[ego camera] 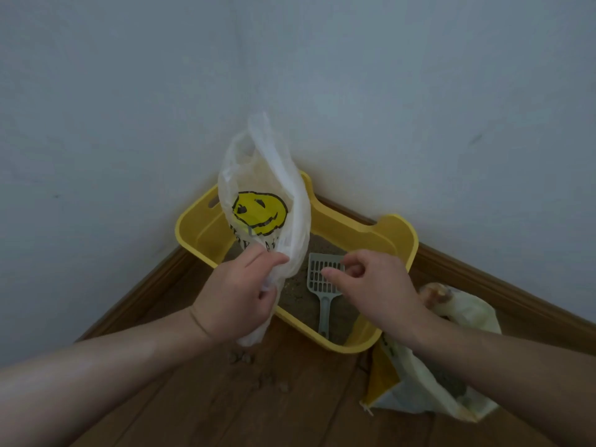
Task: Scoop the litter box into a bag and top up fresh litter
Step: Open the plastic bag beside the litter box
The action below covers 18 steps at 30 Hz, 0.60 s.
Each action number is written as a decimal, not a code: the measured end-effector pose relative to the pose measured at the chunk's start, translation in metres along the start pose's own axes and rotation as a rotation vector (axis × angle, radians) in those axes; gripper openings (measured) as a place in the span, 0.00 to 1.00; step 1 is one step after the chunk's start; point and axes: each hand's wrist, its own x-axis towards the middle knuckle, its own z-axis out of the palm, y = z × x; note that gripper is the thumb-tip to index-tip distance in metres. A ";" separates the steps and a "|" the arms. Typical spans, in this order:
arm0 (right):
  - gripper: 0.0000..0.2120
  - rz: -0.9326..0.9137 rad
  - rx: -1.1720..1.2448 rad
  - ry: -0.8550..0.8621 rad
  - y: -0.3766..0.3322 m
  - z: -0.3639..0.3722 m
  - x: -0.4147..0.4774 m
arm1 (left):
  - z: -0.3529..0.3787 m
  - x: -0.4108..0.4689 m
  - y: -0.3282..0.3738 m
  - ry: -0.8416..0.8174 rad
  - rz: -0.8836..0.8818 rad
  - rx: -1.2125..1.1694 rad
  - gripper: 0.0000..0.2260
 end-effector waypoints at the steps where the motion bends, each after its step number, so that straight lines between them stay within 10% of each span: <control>1: 0.25 -0.008 0.027 -0.002 -0.005 -0.001 -0.002 | -0.003 -0.001 0.003 0.003 0.009 0.001 0.21; 18: 0.04 -0.039 0.554 -0.149 -0.082 -0.001 0.011 | -0.043 -0.020 0.023 0.078 0.019 -0.049 0.16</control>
